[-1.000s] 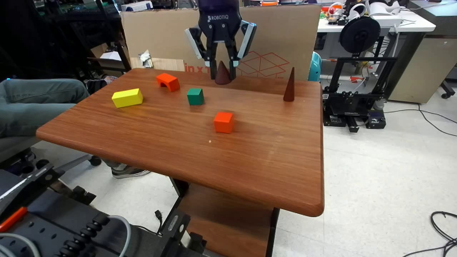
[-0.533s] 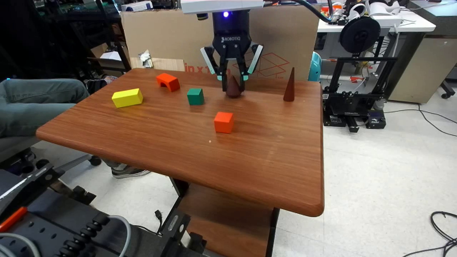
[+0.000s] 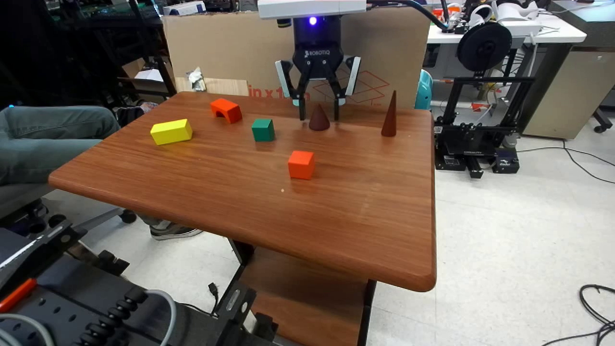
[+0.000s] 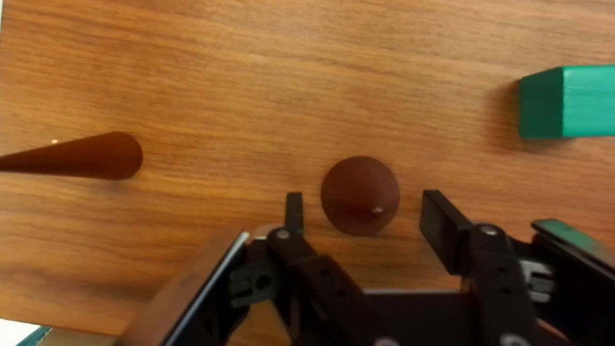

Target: Move the shorter brown corn forward

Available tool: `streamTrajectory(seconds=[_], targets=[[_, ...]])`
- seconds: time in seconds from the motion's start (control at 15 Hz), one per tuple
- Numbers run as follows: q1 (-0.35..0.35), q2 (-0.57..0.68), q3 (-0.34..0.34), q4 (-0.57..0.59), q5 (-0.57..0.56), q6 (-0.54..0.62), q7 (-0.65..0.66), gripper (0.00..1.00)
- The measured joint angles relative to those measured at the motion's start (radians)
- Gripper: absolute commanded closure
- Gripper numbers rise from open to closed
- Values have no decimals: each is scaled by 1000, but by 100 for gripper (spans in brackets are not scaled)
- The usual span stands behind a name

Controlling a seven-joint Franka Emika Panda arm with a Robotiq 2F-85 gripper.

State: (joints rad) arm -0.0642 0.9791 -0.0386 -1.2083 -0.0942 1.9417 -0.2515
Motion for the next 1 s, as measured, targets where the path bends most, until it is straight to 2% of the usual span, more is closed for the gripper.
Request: streamTrajectory(seconds=[0.07, 0.27, 0.8, 1.0], targets=[[0, -6, 0, -2, 0, 1, 0, 0], [0, -63, -1, -48, 0, 4, 7, 0], [-2, -421, -21, -367, 1, 11, 154, 0], [-7, -489, -26, -445, 1, 11, 160, 0]])
